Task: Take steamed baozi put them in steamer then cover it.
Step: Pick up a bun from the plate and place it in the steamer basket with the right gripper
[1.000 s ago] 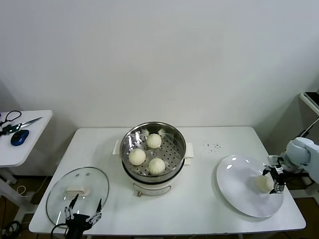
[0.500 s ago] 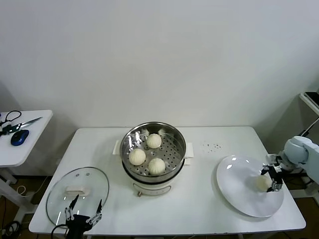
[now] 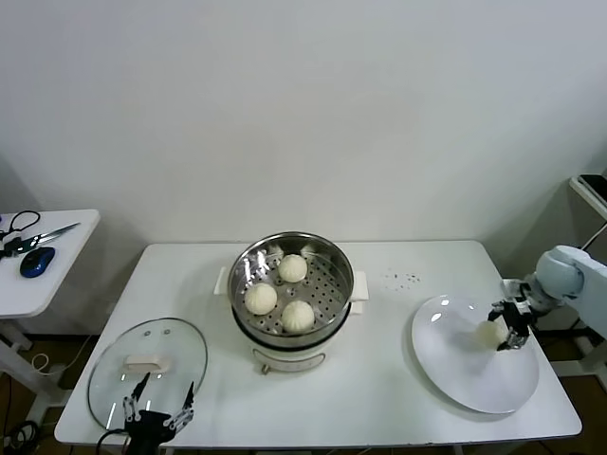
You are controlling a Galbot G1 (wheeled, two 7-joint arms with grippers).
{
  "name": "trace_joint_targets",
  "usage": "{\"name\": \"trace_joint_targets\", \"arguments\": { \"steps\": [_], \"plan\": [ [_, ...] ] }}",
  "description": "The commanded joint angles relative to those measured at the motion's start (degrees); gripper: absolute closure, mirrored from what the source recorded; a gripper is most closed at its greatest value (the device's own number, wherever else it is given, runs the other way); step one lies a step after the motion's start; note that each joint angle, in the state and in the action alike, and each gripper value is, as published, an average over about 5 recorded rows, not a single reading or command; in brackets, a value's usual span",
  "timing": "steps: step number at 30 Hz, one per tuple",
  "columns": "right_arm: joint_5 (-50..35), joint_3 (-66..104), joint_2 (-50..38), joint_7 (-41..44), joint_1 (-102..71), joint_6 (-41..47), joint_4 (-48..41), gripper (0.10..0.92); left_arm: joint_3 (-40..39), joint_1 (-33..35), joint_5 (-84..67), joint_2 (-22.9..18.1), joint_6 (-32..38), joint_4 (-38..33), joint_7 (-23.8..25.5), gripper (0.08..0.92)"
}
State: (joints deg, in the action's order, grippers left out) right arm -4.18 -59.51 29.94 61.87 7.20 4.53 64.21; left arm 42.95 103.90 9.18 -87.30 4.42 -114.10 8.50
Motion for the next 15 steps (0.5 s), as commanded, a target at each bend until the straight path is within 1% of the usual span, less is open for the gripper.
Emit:
{"name": "trace_joint_targets", "arguments": {
  "steps": [1, 6, 12, 15],
  "plan": [
    [-18.2, -24.1, 8.7, -0.4, 30.0, 2.6, 1.1, 0.336, -0.9, -0.4, -0.1, 0.1, -0.5, -0.3, -0.1, 0.177],
    [-30.9, -34.3, 18.8, -1.8, 42.1, 4.8, 1.2, 0.33, -2.1, -0.8, 0.0, 0.1, -0.8, -0.8, -0.2, 0.177],
    [-43.9, -40.5, 28.2, -4.6, 47.5, 7.8, 2.2, 0.335, -3.5, -2.0, 0.2, -0.1, -1.5, -1.5, -0.1, 0.177],
    [-48.5, -42.2, 32.4, -6.5, 48.8, 9.3, 3.8, 0.338, -4.4, -2.7, 0.3, -0.1, -1.8, -1.8, 0.0, 0.177]
  ]
}}
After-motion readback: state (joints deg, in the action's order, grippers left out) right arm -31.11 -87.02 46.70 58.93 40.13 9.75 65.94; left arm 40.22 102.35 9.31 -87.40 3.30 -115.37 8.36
